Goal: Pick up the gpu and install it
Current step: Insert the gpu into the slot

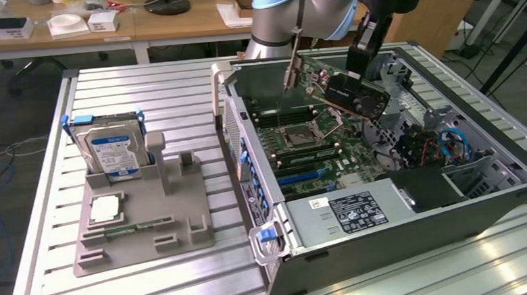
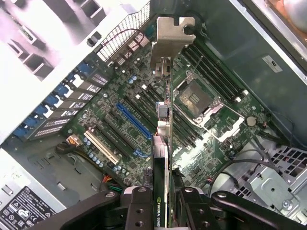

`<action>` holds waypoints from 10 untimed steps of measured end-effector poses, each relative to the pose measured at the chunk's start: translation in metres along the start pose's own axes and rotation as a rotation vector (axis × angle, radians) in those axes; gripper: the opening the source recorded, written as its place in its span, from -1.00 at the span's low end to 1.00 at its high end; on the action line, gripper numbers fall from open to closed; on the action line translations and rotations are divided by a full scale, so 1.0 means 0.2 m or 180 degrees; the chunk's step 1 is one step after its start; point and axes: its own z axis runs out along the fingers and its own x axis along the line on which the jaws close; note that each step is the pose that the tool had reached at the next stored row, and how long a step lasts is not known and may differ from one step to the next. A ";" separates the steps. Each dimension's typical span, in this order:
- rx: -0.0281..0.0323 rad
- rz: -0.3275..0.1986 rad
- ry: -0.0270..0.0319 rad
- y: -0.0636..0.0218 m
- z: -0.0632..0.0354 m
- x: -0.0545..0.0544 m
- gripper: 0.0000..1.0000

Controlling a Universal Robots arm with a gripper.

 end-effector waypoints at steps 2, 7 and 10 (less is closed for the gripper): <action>-0.0001 -0.0041 0.0001 0.000 0.000 0.00 -0.48; -0.0004 -0.0145 0.0003 0.000 0.000 0.00 -0.48; -0.0005 -0.0207 0.0004 0.000 0.000 0.00 -0.48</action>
